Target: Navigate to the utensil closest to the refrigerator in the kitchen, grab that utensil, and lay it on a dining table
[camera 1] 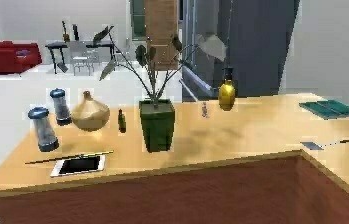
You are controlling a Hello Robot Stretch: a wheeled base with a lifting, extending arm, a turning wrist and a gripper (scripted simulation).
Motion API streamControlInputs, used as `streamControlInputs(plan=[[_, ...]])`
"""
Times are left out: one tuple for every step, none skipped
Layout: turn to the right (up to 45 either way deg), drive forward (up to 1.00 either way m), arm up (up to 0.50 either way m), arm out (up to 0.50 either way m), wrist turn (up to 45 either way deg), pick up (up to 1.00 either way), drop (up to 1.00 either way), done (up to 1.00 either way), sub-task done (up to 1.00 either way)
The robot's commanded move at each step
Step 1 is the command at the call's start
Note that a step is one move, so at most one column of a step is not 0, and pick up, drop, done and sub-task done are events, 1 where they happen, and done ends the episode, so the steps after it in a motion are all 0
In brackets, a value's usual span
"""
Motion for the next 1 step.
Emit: streamControlInputs(plan=[[42.0,0.0,0.0,0.0,0.0,0.0,0.0,0.0,0.0]])
